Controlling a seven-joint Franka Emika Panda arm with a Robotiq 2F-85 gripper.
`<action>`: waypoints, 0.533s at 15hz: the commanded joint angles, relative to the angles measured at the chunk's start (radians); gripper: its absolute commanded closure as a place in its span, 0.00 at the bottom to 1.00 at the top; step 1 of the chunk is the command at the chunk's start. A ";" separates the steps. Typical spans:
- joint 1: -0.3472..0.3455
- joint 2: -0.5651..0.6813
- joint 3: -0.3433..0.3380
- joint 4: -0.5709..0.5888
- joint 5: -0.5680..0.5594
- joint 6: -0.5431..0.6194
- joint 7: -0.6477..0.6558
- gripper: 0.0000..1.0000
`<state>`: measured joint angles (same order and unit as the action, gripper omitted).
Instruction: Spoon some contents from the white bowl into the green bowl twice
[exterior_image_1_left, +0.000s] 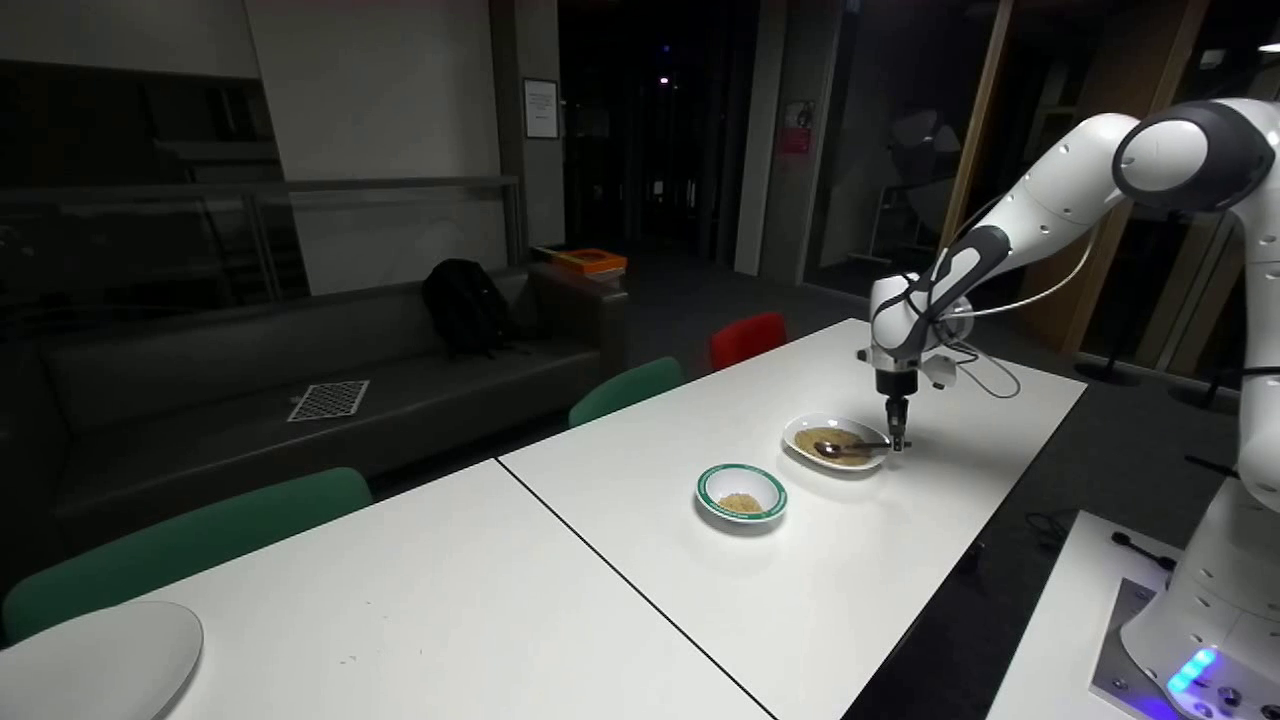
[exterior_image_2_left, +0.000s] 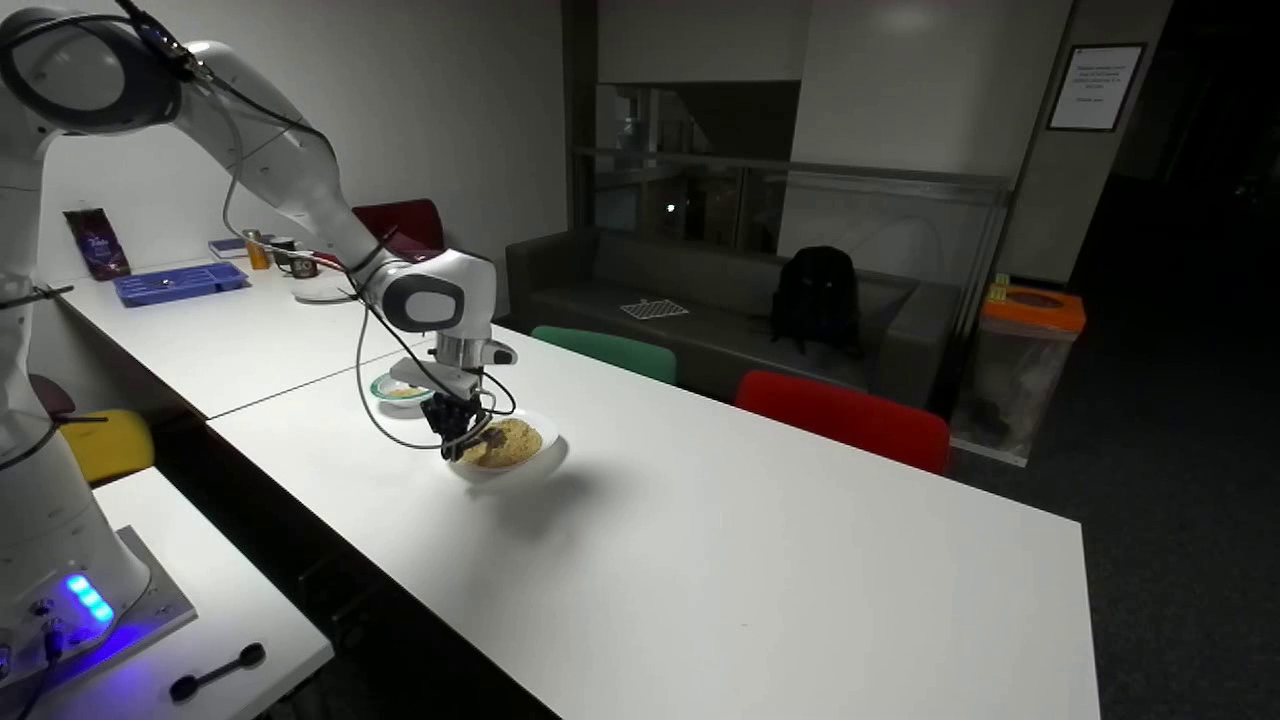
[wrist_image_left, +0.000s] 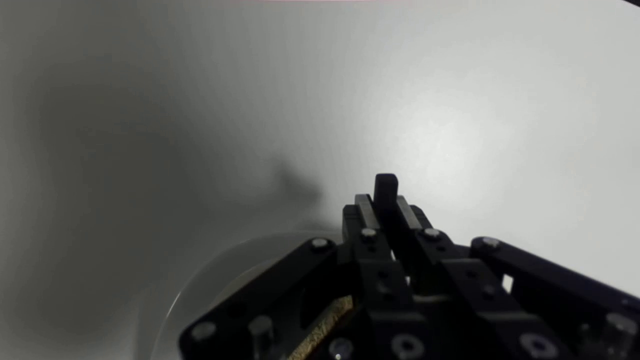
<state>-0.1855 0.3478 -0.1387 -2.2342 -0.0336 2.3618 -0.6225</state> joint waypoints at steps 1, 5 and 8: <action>-0.028 0.015 0.022 0.013 -0.018 0.009 -0.008 0.64; -0.028 0.023 0.025 0.014 -0.016 0.006 -0.004 0.42; -0.028 0.025 0.027 0.017 -0.014 -0.001 -0.002 0.20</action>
<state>-0.1855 0.3659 -0.1343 -2.2314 -0.0336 2.3618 -0.6224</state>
